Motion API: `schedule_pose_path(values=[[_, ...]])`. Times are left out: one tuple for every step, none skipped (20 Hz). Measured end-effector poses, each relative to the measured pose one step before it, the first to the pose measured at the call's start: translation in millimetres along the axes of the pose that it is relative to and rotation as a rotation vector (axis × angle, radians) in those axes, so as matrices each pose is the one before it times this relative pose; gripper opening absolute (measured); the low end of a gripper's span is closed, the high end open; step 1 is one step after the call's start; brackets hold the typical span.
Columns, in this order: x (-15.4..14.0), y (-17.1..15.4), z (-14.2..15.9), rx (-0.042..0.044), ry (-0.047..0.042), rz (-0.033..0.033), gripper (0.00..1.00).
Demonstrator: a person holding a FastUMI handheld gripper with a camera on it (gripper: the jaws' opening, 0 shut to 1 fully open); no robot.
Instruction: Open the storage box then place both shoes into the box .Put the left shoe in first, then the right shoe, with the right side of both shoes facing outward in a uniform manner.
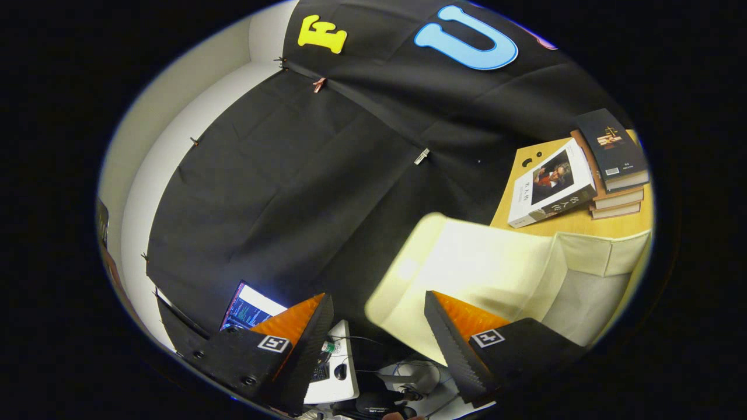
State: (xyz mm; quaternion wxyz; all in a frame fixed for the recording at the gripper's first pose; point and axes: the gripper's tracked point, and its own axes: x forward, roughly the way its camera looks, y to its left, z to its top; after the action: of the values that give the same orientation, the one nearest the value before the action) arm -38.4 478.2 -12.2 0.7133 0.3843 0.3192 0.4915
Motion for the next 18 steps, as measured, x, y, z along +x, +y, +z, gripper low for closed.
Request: schedule_pose_path(values=[[-6.11,-6.24,3.20,-0.01543,-0.01161,-0.02296,0.97],[-7.58,-6.63,4.49,-0.02358,-0.01688,-0.02735,0.97],[-9.88,-8.67,5.65,-0.02977,-0.01680,-0.03672,0.97],[-13.63,-10.55,2.27,-0.03475,-0.00699,-0.04662,0.97],[-14.65,-14.72,0.57,-0.04092,-0.00420,-0.05135,0.97],[-13.99,-15.17,0.98,-0.04314,-0.00909,-0.05337,0.97],[-17.43,-17.04,1.66,-0.04326,-0.00875,-0.05629,0.97],[-15.14,-16.50,-2.43,-0.03810,-0.00115,-0.05313,0.97],[-15.71,-16.13,-4.36,-0.03181,0.00470,-0.04926,0.97],[-13.15,-17.48,-5.81,-0.02182,0.00305,-0.04567,0.97],[-13.01,-17.98,-6.96,-0.00702,0.00024,-0.04775,0.97],[-10.25,-18.34,-7.45,0.00323,0.00351,-0.04640,0.97],[-8.63,-22.29,-8.20,0.00270,0.00585,-0.05930,0.97],[-8.13,-24.69,-9.20,0.00436,0.01044,-0.06251,0.97],[-6.57,-23.70,-9.76,0.00682,0.00964,-0.05573,0.97],[-6.98,-21.91,-9.54,0.00729,0.01132,-0.05217,0.97],[-4.46,-24.06,-10.45,0.00382,0.01362,-0.05231,0.97],[-3.89,-23.89,-10.11,0.00348,0.01268,-0.05236,0.97]])
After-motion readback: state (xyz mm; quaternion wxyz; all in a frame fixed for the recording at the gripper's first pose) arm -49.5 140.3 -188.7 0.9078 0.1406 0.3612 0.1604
